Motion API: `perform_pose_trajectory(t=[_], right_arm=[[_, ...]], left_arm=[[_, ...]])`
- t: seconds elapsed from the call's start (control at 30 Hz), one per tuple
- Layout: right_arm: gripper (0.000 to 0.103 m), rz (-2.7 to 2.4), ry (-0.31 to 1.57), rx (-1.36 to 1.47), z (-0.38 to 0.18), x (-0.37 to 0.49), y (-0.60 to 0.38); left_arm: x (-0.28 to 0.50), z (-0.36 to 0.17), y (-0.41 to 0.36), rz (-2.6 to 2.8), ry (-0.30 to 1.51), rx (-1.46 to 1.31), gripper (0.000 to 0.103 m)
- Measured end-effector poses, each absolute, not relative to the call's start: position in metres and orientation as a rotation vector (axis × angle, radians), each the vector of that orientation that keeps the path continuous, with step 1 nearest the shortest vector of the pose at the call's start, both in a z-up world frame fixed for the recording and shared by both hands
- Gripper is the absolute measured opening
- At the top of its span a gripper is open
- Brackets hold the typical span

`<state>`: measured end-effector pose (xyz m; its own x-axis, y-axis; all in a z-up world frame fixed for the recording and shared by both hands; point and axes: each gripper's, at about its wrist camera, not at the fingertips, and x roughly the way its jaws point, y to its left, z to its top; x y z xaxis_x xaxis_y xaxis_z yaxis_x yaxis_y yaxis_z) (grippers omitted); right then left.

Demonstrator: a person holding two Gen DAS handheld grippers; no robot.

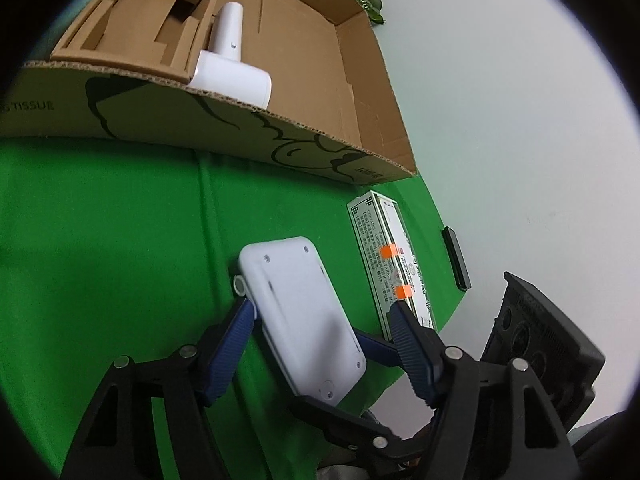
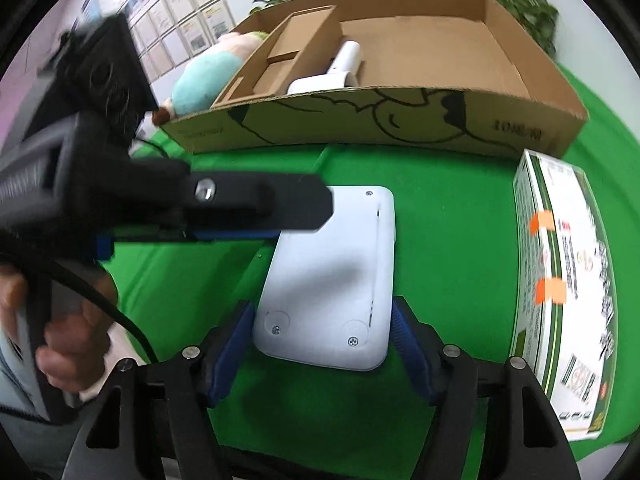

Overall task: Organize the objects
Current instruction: 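Lift the white device with the right gripper and carry it into the box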

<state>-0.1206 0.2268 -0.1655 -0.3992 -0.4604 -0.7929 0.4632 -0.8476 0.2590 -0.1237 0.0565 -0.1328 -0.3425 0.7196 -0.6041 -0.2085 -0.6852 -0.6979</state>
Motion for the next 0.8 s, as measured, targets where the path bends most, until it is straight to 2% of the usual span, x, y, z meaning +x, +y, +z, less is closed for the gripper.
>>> perform_pose_trajectory(t=[0.07,0.13,0.3,0.43,0.5,0.8], right_arm=[[0.066,-2.227,-0.064,1.285,-0.164,-0.124,0.232],[0.066,-2.215,-0.092,1.286,-0.163,-0.125,0.235],[0.066,-2.197,-0.122,1.281,-0.163,-0.115,0.234],[0.066,-2.207,-0.096,1.276,-0.166,-0.107,0.231],[0.066,-2.201,-0.090,1.275,-0.166,-0.107,0.228],[0.065,-2.321,-0.004,1.071,-0.126,-0.099,0.218]], left_arm=[[-0.123,-0.133,0.058,2.065,-0.694,-1.305,0.068],[-0.124,-0.134,0.059,2.066,-0.689,-1.323,0.062],[-0.122,-0.139,0.060,2.060,-0.704,-1.350,0.056],[-0.116,-0.137,0.056,2.080,-0.697,-1.338,0.028],[-0.114,-0.131,0.056,2.079,-0.700,-1.302,0.022],[-0.109,-0.069,0.062,2.214,-0.577,-1.098,0.022]])
